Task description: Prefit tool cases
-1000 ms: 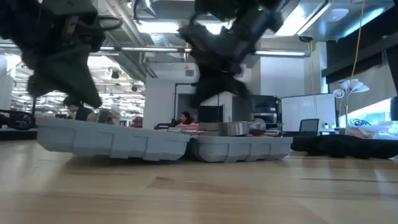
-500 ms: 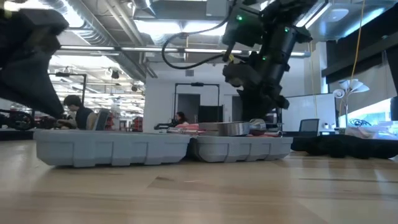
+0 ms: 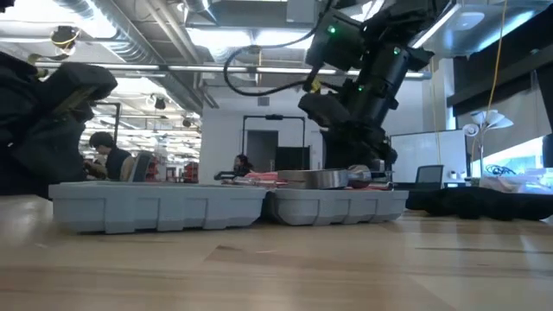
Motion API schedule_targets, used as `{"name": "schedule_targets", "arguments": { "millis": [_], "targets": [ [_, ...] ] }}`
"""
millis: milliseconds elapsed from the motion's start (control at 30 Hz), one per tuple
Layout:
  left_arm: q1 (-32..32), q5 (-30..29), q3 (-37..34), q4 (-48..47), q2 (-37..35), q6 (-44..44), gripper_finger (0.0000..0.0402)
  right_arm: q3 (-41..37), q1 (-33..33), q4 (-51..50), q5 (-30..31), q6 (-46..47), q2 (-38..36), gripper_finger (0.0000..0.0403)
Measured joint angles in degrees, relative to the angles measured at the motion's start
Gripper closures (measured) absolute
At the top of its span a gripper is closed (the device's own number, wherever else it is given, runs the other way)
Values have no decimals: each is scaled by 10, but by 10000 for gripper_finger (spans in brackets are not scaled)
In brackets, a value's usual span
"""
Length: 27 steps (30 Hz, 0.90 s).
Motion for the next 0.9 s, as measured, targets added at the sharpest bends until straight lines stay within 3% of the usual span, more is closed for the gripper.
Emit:
{"name": "schedule_targets", "arguments": {
  "millis": [433, 667, 800, 900],
  "targets": [
    [61, 9, 0, -19, -10, 85, 401, -1, 79, -15, 0, 96, 8, 403],
    [68, -4, -2, -124, -66, 100, 401, 0, 120, 1, 16, 140, -18, 403],
    [67, 0, -1, -132, -89, 128, 401, 2, 110, -72, 81, 138, -77, 403],
    [67, 0, -1, -94, -86, 132, 401, 2, 101, -161, 75, 113, -110, 403]
  ]
}}
